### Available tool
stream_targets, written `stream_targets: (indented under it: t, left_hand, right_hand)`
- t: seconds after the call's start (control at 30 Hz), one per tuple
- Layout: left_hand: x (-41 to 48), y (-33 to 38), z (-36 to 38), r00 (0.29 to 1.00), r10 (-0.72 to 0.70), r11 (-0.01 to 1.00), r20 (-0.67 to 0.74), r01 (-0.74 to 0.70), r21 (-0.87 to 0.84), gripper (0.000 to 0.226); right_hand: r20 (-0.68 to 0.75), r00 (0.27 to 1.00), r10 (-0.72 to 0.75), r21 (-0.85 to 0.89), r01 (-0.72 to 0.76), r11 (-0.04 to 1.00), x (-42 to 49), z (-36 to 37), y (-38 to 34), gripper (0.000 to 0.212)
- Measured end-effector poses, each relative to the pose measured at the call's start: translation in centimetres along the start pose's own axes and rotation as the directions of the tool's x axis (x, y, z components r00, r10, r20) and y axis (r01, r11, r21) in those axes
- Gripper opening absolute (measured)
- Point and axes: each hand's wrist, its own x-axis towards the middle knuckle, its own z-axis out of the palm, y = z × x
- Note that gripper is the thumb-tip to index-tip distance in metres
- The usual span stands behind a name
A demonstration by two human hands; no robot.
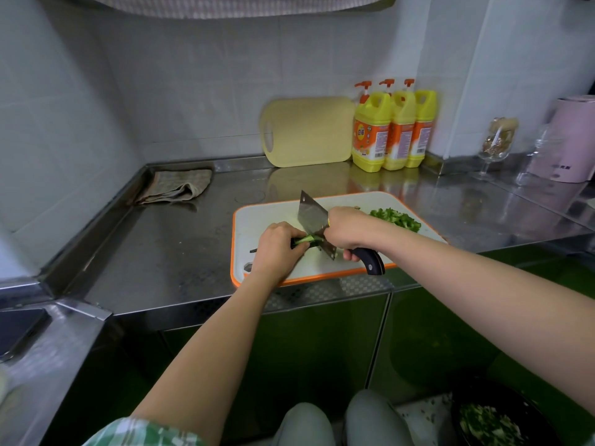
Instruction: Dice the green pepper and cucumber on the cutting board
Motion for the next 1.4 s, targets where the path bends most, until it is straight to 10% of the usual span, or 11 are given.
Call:
stream_targets:
  t: [0.53, 1.17, 1.4]
  left_hand:
    - [0.0, 0.4, -0.2, 0.999, -0.044, 0.999, 0.001, 0.044, -0.028, 0.026]
    - [0.3, 1.0, 0.7, 0.999, -0.043, 0.999, 0.009, 0.043, -0.028, 0.019]
    - [-0.5, 0.2, -0.5, 0.998, -0.027, 1.000, 0.051, 0.027, 0.002, 0.049]
  right_hand:
    - [-0.166, 0.986, -0.001, 0.212, 0.037, 0.977, 1.8, 1.1, 1.5, 0.020]
    - [-0.096, 0.995, 0.026, -0.025, -0.029, 0.999, 1.7, 2.1, -0.3, 0.020]
    - [-0.171, 0.985, -0.015, 0.191, 0.048, 0.980, 1.9, 1.3, 1.7, 0.026]
